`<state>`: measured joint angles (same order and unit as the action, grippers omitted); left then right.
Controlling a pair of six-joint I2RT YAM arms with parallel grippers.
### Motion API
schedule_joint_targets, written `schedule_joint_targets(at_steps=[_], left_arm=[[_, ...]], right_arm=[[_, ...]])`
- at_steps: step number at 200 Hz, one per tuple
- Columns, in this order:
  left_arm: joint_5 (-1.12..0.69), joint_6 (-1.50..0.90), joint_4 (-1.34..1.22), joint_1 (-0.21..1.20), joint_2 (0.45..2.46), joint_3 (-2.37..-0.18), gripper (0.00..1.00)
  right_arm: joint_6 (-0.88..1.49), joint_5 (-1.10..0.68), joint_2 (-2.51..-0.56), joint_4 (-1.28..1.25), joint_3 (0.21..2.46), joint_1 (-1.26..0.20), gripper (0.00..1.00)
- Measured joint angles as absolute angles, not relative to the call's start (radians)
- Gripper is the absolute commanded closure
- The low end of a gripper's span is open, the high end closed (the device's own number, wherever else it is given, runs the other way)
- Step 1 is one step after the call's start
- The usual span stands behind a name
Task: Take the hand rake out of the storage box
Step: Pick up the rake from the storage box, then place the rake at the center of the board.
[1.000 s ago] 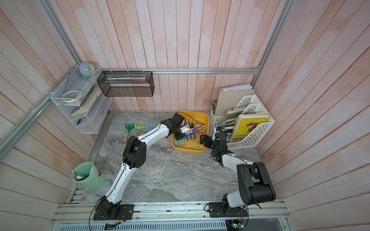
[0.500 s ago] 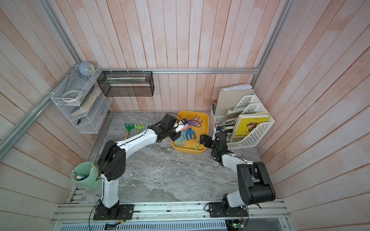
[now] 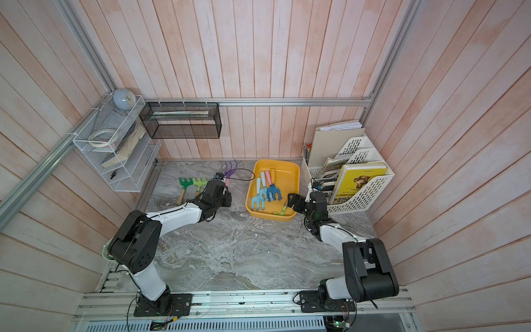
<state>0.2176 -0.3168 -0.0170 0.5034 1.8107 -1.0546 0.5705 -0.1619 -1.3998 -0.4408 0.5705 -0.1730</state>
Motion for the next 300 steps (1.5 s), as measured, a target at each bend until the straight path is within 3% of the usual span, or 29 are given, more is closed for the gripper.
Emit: schedule_joint_targets(at_steps=[32, 73, 110, 150, 198, 300], left_arm=[[0.205, -0.387, 0.091, 0.502, 1.906, -1.135, 0.91], [0.179, -0.416, 0.142, 0.502, 1.931, -1.185, 0.79], [0.168, -0.415, 0.189, 0.502, 1.986, -1.229, 0.77], [0.166, -0.413, 0.210, 0.501, 2.003, -1.255, 0.60], [0.161, -0.410, 0.241, 0.496, 2.014, -1.274, 0.47], [0.165, -0.393, 0.281, 0.449, 2.059, -1.448, 0.43]], right_arm=[[0.572, -0.159, -1.395, -0.439, 0.571, -0.173, 0.07], [0.572, -0.155, -1.395, -0.436, 0.571, -0.173, 0.07], [0.572, -0.155, -1.395, -0.436, 0.571, -0.173, 0.07], [0.572, -0.155, -1.395, -0.436, 0.571, -0.173, 0.07], [0.572, -0.155, -1.395, -0.436, 0.571, -0.173, 0.07], [0.572, -0.156, -1.406, -0.438, 0.571, -0.173, 0.07]])
